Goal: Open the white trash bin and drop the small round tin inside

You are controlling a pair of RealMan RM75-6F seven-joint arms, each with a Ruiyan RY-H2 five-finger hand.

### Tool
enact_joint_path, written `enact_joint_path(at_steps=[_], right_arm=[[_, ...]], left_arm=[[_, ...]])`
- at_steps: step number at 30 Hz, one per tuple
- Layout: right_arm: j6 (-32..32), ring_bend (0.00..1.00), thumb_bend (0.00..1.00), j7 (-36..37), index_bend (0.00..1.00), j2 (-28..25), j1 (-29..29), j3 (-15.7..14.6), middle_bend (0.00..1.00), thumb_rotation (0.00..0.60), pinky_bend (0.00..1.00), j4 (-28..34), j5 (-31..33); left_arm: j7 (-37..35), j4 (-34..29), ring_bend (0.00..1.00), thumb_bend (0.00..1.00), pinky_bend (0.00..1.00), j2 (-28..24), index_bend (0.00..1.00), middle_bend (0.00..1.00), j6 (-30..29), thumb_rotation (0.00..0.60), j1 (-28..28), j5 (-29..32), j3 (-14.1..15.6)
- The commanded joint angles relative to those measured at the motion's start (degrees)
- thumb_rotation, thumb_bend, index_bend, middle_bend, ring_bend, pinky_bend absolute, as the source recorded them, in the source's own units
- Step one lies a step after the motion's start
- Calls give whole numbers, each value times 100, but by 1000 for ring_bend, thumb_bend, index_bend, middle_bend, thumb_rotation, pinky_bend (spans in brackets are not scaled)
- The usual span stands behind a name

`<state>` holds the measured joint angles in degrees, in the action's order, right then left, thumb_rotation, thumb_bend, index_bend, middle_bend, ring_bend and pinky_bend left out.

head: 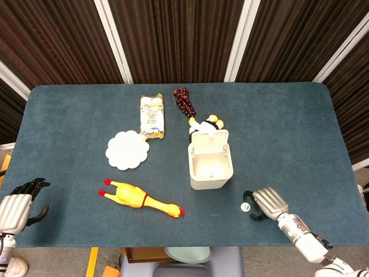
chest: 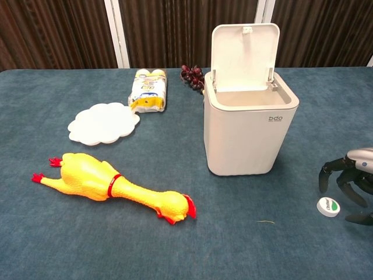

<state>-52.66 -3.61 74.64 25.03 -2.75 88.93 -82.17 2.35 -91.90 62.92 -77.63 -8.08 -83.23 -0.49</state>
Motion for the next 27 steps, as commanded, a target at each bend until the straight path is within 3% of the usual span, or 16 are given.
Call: enact_joint_path(at_steps=[1, 20, 27], right_arm=[[30, 866, 339, -29, 516, 41, 14, -3, 800, 600, 823, -37, 30], [47, 874, 344, 14, 559, 179, 42, -29, 807, 600, 829, -186, 62], [-14, 886, 347, 24, 626, 236, 19, -33, 817, 600, 843, -254, 59]], left_arm=[[-4, 0, 215, 411, 277, -2, 252, 165, 2, 600, 0, 4, -1], [3, -7, 215, 410, 277, -6, 253, 166, -11, 600, 4, -3, 0], [-7, -10, 216, 410, 277, -12, 253, 165, -19, 600, 6, -15, 3]])
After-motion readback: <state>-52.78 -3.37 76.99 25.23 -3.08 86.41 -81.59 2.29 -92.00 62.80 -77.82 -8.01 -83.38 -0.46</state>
